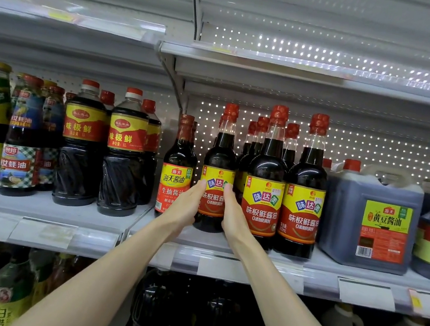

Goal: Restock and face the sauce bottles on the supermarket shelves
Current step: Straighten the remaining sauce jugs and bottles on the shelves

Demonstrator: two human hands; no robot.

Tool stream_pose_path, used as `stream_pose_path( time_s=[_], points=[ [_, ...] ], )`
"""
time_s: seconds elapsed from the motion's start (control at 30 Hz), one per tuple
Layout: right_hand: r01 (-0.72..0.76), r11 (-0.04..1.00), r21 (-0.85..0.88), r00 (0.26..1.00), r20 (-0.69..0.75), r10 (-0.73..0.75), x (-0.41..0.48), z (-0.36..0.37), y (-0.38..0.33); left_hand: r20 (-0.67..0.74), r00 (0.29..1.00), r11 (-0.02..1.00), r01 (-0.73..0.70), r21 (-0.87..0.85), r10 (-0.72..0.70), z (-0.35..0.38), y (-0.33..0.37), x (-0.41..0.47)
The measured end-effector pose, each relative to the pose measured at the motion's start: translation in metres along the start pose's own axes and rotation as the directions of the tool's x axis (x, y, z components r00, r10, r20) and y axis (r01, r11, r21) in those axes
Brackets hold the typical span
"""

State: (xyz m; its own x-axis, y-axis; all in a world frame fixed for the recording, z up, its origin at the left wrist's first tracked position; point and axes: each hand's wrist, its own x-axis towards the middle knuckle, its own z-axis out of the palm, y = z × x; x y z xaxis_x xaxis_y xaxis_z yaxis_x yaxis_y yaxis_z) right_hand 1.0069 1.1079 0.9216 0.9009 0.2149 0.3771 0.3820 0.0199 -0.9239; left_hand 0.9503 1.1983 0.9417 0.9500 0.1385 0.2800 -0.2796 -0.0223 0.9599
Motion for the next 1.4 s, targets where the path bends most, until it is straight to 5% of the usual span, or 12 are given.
stream_pose_path(
  time_s=[0.83, 1.03, 1.4],
  points=[
    [0.079, 0.997, -0.015, 0.997, -0.007, -0.079, -0.040, -0.009, -0.022, -0.012, 0.992, 0.991, -0.126, 0.049, 0.127, -0.001, 0.000, -0.008],
    [0.182, 0.982, -0.047, 0.966, -0.178, -0.188, -0.076, -0.047, -0.033, -0.046, 0.962, 0.952, -0.257, 0.168, 0.268, 0.012, -0.003, -0.021],
    [0.183, 0.967, -0.176, 0.949, -0.224, -0.221, -0.086, -0.110, -0.035, 0.027, 0.983, 0.979, -0.182, 0.095, 0.180, 0.071, 0.001, -0.040]
  ],
)
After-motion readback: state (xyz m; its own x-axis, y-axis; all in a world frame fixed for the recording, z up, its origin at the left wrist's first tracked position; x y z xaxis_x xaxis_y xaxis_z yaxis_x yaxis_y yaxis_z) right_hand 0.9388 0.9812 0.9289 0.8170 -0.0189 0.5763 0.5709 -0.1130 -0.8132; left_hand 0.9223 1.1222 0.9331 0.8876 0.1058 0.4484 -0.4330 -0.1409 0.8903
